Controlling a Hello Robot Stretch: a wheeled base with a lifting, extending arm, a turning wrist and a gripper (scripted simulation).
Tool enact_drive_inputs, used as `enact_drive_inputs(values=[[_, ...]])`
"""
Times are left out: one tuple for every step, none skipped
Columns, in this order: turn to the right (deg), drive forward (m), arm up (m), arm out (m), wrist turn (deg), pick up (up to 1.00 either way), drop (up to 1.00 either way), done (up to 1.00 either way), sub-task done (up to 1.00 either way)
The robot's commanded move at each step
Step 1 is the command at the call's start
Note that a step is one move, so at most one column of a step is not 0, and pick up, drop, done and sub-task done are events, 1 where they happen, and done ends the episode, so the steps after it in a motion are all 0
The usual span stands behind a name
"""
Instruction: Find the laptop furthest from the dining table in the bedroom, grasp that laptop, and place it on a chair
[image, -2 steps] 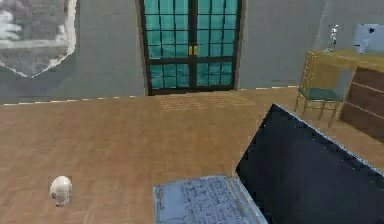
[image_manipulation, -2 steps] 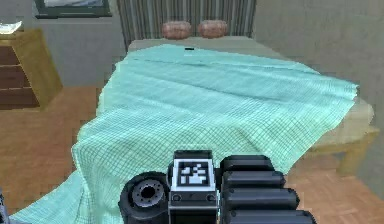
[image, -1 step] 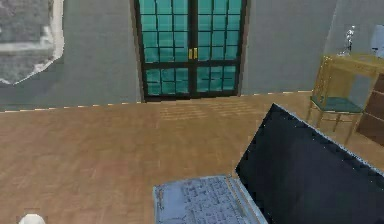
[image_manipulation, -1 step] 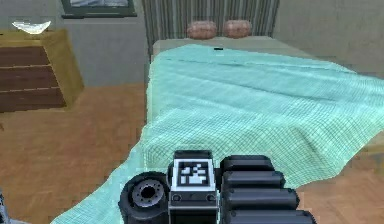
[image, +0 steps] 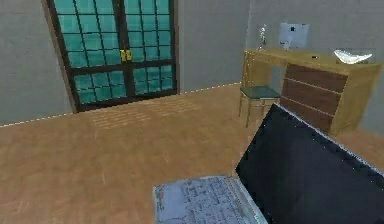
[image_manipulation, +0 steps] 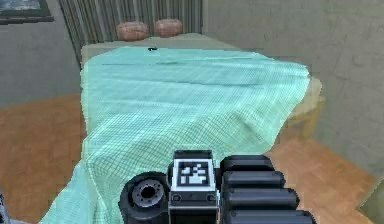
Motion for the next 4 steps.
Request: enact_drive_inputs(values=[[0.0,1.00,0.00,0.00,0.0,0.00,0.00,0.00,0.00],[0.0,0.40,0.00,0.00,0.0,0.00,0.00,0.00,0.00],[45.0,0.00,0.00,0.00,0.0,0.00,0.00,0.00,0.00],[12.0,0.00,0.00,0.00,0.0,0.00,0.00,0.00,0.00]])
